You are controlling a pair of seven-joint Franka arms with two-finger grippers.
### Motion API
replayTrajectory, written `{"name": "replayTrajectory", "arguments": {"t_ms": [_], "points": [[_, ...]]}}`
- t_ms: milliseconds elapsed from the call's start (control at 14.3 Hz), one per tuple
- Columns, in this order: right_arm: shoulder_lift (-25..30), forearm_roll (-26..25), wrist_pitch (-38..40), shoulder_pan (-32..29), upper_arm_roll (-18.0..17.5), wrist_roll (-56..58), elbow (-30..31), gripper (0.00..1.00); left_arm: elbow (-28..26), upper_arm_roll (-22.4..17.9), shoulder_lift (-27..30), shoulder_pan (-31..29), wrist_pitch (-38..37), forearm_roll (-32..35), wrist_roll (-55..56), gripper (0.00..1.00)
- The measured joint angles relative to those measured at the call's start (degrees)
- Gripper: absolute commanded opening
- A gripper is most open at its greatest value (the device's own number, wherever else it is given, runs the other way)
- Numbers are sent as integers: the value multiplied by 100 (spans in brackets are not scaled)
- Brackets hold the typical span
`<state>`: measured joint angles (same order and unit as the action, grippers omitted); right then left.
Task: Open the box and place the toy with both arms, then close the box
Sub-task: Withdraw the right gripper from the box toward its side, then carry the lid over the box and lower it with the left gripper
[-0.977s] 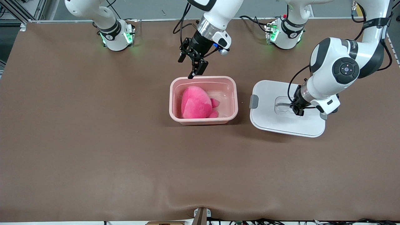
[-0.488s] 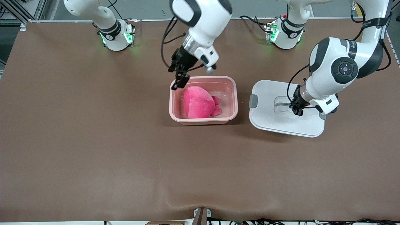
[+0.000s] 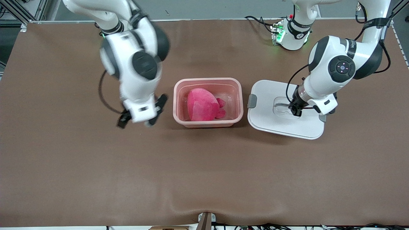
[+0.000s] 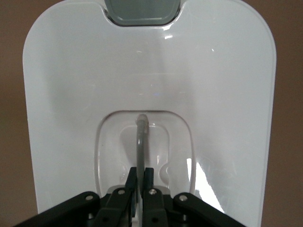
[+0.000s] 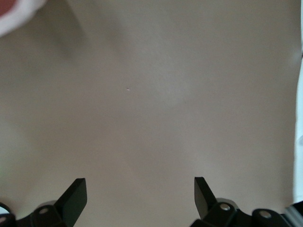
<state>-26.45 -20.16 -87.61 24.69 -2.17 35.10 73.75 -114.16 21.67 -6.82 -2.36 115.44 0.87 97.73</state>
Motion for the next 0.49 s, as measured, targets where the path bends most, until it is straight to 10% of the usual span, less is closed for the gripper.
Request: {"name": "replayTrajectory", "arguments": {"t_ms": [488], "points": [[321,340,-16,-1203,-17,-1355,383,100,27,773,6,22,211,-13,1283,0]]}}
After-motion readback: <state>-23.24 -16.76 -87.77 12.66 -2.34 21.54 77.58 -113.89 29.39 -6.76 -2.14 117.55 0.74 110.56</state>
